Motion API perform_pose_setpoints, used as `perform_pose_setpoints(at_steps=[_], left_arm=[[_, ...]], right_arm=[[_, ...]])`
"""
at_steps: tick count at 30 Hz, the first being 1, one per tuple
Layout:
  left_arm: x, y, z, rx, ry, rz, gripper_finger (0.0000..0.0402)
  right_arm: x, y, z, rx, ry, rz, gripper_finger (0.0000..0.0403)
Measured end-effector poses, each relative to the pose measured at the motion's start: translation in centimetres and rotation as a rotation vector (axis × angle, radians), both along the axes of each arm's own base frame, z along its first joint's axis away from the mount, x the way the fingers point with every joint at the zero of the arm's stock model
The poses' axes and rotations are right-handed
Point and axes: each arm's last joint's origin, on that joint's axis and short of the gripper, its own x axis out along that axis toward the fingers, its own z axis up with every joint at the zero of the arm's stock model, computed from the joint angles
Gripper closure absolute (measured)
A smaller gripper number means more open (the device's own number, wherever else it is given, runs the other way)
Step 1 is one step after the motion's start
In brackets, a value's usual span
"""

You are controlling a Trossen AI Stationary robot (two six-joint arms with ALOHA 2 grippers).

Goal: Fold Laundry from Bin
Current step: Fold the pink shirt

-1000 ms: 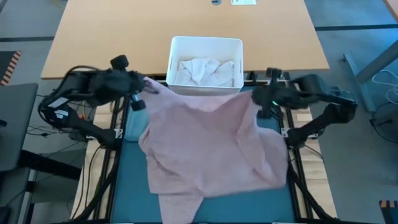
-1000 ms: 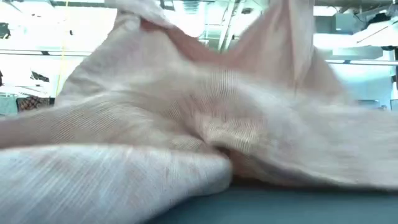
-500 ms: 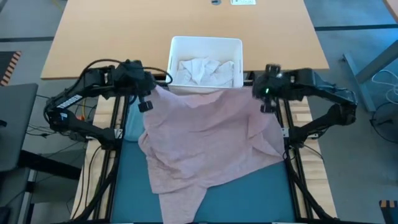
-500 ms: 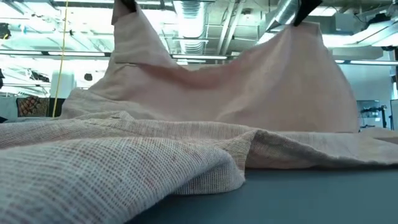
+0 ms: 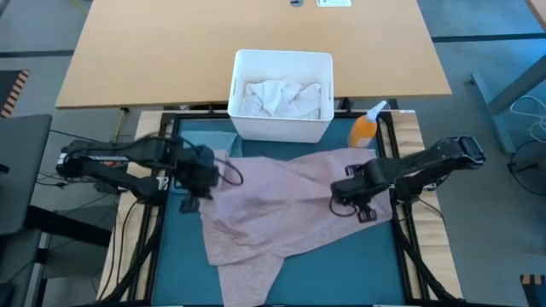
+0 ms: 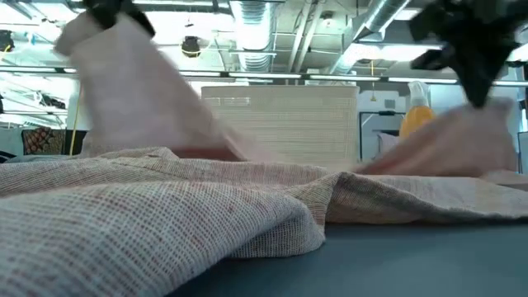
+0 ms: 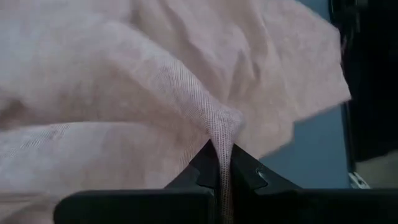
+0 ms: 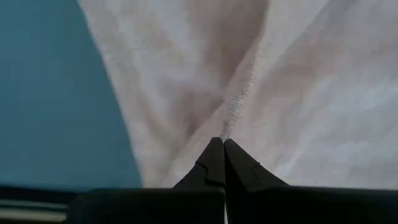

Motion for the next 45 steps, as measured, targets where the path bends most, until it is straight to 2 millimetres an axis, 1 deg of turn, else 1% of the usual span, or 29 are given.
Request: perform_pose_setpoints(at_steps=[3, 6, 9, 11, 13, 15, 18, 20, 22, 23, 25, 26, 28, 30, 31, 33, 35, 36, 38, 41, 45], left_arm=[[0.3, -0.9, -2.6, -0.053, 0.026, 0.007, 0.0401], [0.4, -1.4, -4.6, -0.105, 0.070, 0.048, 0.0402], [0.4, -1.6, -5.4, -0.131, 0.099, 0.091, 0.0397], [0.4, -1.7, -5.4, -0.136, 0.097, 0.096, 0.0386], [0.5, -1.7, -5.0, -0.143, 0.089, 0.099, 0.0368], [0.4, -1.7, -4.1, -0.145, 0.075, 0.098, 0.0346], [0.1, -1.7, -2.4, -0.134, 0.073, 0.084, 0.0311], [-0.2, -1.6, -0.7, -0.113, 0.056, 0.069, 0.0291], [-0.5, -1.4, 1.1, -0.045, 0.017, 0.080, 0.0275], [-0.6, -1.2, 1.8, 0.017, -0.003, 0.109, 0.0269], [-0.7, -0.7, 2.4, 0.176, -0.045, 0.194, 0.0261], [-0.8, -0.4, 2.4, 0.245, -0.056, 0.220, 0.0258], [-0.6, -0.1, 1.3, 0.315, -0.050, 0.245, 0.0256], [-0.2, 0.0, -0.3, 0.308, -0.035, 0.242, 0.0255], [-0.1, -0.2, -1.3, 0.277, -0.012, 0.232, 0.0255], [-0.7, -0.8, -2.9, 0.207, 0.032, 0.231, 0.0255], [-1.7, -1.7, -4.7, 0.157, 0.077, 0.250, 0.0257], [-2.3, -2.3, -5.8, 0.139, 0.110, 0.264, 0.0259], [-3.6, -3.5, -7.8, 0.108, 0.154, 0.279, 0.0264], [-4.9, -5.3, -9.7, 0.050, 0.089, 0.278, 0.0273], [-5.9, -7.2, -12.8, 0.043, 0.058, 0.200, 0.0287]], right_arm=[[-0.5, 0.5, -1.5, 0.018, 0.034, -0.070, 0.0388], [-0.5, 0.5, -2.3, 0.023, 0.026, -0.200, 0.0372], [-0.5, 0.5, -2.4, 0.030, 0.025, -0.299, 0.0348], [-0.5, 0.6, -2.4, 0.049, 0.030, -0.333, 0.0332], [-0.5, 0.6, -2.4, 0.070, 0.038, -0.358, 0.0314], [-0.6, 0.7, -2.4, 0.093, 0.051, -0.386, 0.0296], [-0.6, 0.8, -2.4, 0.137, 0.074, -0.424, 0.0268], [-0.6, 0.9, -2.3, 0.166, 0.088, -0.427, 0.0252], [-0.5, 1.0, -2.3, 0.177, 0.079, -0.436, 0.0241], [-0.4, 1.1, -2.3, 0.174, 0.063, -0.439, 0.0238], [0.1, 1.3, -2.3, 0.138, -0.020, -0.433, 0.0235], [0.5, 1.4, -2.3, 0.107, -0.086, -0.430, 0.0235], [1.3, 2.0, -2.1, 0.052, -0.227, -0.414, 0.0237], [2.0, 2.8, -1.8, 0.022, -0.364, -0.393, 0.0240], [2.3, 3.3, -1.7, 0.008, -0.426, -0.383, 0.0242], [2.5, 4.2, -1.4, -0.027, -0.525, -0.360, 0.0244], [2.7, 5.1, -1.6, -0.057, -0.578, -0.340, 0.0247], [2.7, 5.4, -2.0, -0.067, -0.595, -0.333, 0.0249], [2.7, 6.0, -3.7, -0.074, -0.591, -0.308, 0.0252], [3.2, 6.3, -6.5, -0.065, -0.611, -0.288, 0.0257], [4.5, 7.0, -8.9, -0.021, -0.672, -0.262, 0.0262]])
